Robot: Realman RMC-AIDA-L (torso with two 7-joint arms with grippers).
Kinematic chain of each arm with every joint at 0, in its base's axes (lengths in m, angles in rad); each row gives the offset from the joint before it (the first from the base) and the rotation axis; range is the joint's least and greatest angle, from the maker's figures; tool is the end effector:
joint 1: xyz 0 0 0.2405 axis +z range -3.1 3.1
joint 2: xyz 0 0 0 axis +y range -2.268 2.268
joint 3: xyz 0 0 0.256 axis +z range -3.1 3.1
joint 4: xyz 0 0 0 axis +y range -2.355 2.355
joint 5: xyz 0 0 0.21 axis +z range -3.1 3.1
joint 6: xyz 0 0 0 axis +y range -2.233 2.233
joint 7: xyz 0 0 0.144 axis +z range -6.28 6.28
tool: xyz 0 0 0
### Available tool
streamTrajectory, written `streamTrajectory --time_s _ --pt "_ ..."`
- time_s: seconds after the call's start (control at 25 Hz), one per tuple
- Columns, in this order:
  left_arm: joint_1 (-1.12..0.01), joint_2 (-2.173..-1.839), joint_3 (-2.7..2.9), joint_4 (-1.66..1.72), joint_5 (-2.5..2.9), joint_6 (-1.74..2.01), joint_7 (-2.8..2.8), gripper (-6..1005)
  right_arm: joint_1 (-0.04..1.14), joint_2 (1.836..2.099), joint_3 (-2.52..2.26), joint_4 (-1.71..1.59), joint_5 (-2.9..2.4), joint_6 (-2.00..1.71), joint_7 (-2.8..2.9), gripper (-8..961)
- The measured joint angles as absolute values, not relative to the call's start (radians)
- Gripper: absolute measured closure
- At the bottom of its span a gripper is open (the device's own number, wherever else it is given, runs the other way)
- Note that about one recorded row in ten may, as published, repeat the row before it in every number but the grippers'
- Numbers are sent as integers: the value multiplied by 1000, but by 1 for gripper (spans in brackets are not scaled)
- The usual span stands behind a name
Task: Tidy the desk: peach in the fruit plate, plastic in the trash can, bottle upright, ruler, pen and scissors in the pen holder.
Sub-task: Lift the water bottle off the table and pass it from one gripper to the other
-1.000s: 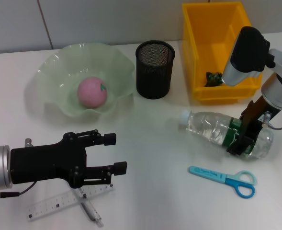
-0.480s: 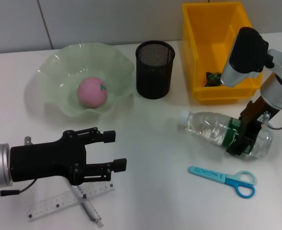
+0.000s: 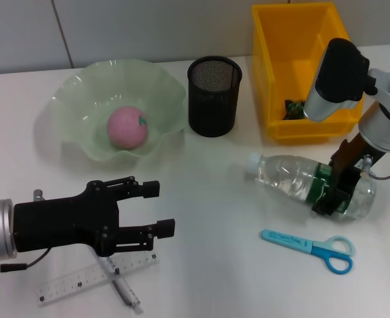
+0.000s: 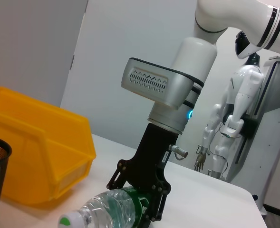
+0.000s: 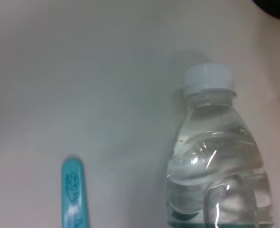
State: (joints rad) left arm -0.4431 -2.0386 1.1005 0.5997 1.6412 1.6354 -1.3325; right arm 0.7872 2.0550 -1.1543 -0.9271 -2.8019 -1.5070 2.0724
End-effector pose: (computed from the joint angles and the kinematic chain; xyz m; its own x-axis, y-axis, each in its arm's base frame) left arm -0.2440 0.2912 -0.0238 0.7601 0.3252 0.5626 0.3504 -0.9342 0.0667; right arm 0.2333 0.3834 0.0045 0.7567 -0.4555 0.4690 -0.3317 -0.8856 -0.3250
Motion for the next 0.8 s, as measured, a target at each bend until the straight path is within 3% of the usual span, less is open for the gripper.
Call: streamTrajectory --time_s 0.8 --pt "-426 -2037 1026 597 1641 1628 -1335 201 665 2056 -1134 -1174 -2541 -1598 2053 183"
